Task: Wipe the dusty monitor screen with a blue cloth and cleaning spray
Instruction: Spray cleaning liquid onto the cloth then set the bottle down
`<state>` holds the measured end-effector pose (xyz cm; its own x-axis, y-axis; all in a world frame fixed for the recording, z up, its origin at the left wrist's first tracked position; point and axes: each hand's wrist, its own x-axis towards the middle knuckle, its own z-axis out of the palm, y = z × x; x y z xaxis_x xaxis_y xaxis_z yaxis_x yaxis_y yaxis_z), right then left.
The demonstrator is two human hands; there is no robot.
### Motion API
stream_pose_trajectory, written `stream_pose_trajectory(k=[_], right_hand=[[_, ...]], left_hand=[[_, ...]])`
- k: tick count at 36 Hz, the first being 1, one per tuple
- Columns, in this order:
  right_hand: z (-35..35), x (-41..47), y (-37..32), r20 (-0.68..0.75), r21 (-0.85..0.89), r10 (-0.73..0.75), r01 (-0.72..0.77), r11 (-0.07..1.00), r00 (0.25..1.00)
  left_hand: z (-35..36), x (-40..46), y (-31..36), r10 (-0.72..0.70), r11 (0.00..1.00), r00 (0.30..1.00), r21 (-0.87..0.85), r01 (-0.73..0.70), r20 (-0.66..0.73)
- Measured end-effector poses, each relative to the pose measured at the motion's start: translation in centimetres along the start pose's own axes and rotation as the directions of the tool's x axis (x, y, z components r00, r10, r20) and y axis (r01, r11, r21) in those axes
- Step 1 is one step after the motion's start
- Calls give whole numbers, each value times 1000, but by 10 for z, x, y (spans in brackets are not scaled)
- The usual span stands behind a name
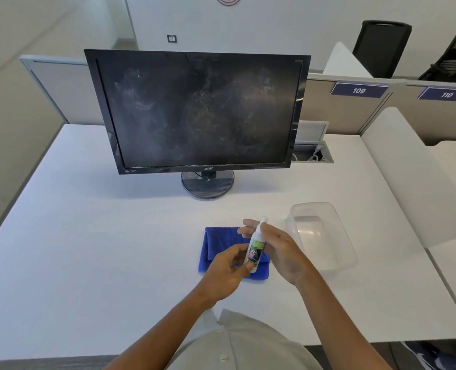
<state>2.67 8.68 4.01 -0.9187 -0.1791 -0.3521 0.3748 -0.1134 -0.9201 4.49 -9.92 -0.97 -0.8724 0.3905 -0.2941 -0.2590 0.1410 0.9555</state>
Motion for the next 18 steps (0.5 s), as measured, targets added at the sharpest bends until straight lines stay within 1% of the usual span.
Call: stream_pose_trajectory(k=[5,8,12,14,16,18], right_hand=[[3,-1,17,26,140,22,-26,990,999],[7,1,27,-35,176,12,-5,984,999],[12,0,38,-161,143,-30,53,988,986],[16,-1,41,-220,90,-51,72,993,974],[18,-3,43,-280,14,-58,65,998,958],[20,-4,45,-338,-75,-35,10,997,940]], left_hand=[[3,-4,1,-9,1000,999,-12,9,48],[4,-5,0,-21,1000,998,4,21,53],[0,-3,-6,-32,987,999,159,28,22],[-5,-3,-11,-72,973,997,222,65,22],[-11,-6,-16,-118,957,993,270,110,15],[-17,-9,-23,-165,944,986,289,158,-1]])
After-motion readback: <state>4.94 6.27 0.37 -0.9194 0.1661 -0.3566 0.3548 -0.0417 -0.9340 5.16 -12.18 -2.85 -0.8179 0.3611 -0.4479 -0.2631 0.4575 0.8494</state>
